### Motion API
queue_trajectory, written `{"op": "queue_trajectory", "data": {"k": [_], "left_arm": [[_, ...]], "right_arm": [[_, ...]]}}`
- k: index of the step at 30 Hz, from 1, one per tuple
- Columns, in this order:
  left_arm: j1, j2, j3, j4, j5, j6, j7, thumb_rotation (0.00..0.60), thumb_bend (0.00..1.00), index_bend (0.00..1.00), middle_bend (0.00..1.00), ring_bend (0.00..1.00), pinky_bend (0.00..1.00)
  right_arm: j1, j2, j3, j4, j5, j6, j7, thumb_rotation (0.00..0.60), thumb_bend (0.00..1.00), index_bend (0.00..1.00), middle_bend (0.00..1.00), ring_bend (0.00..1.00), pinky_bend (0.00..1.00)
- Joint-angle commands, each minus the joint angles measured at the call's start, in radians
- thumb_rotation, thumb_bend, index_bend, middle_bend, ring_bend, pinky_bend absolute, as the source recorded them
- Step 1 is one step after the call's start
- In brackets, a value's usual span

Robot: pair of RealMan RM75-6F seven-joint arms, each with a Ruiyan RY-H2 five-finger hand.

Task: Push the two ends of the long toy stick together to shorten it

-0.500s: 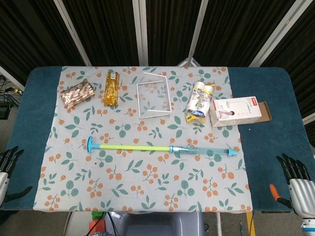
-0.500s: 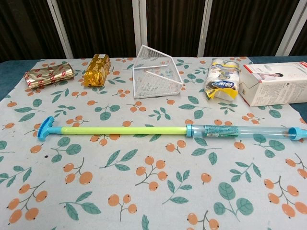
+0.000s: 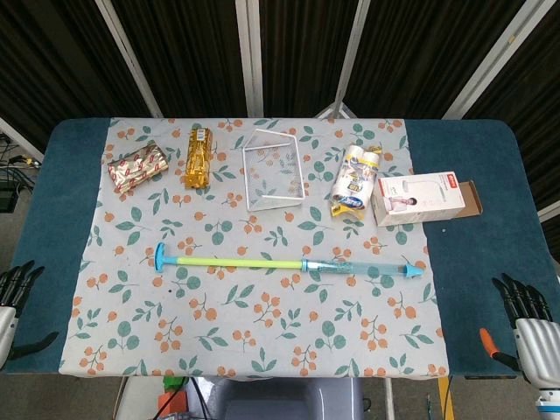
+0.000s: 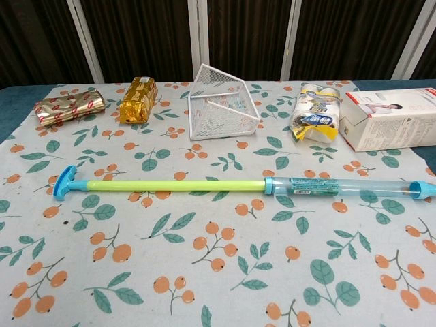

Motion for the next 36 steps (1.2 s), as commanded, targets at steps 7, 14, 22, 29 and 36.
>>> {"op": "queue_trajectory", "data": {"k": [7, 14, 22, 29, 36], "left_arm": [[-0.022, 0.004, -0.007, -0.018, -0.025, -0.045, 0.028, 0.600, 0.10, 0.05, 0.00, 0.00, 0.05], [-0.116, 0.013, -0.065, -0.096, -0.087, -0.159, 0.120, 0.600, 0.11, 0.07, 0.01, 0.00, 0.05], [-0.278, -0.035, -0.163, -0.196, -0.283, -0.347, 0.313, 0.600, 0.19, 0.21, 0.10, 0.00, 0.09], [-0.408, -0.194, -0.216, -0.177, -0.486, -0.398, 0.555, 0.600, 0.25, 0.39, 0.16, 0.01, 0.12], [-0.519, -0.366, -0.244, -0.088, -0.688, -0.383, 0.748, 0.600, 0.29, 0.44, 0.18, 0.02, 0.13]], "right_arm": [[0.004, -0.001, 0.001, 0.000, 0.009, -0.010, -0.004, 0.600, 0.40, 0.00, 0.00, 0.00, 0.00], [0.006, 0.002, -0.002, -0.002, 0.001, -0.013, 0.002, 0.600, 0.40, 0.00, 0.00, 0.00, 0.00], [0.008, 0.002, -0.001, -0.004, 0.005, -0.017, 0.005, 0.600, 0.40, 0.00, 0.00, 0.00, 0.00], [0.011, 0.004, -0.002, -0.004, 0.006, -0.024, 0.016, 0.600, 0.40, 0.00, 0.00, 0.00, 0.00], [0.016, 0.010, -0.005, -0.006, 0.009, -0.037, 0.042, 0.600, 0.40, 0.00, 0.00, 0.00, 0.00]]}}
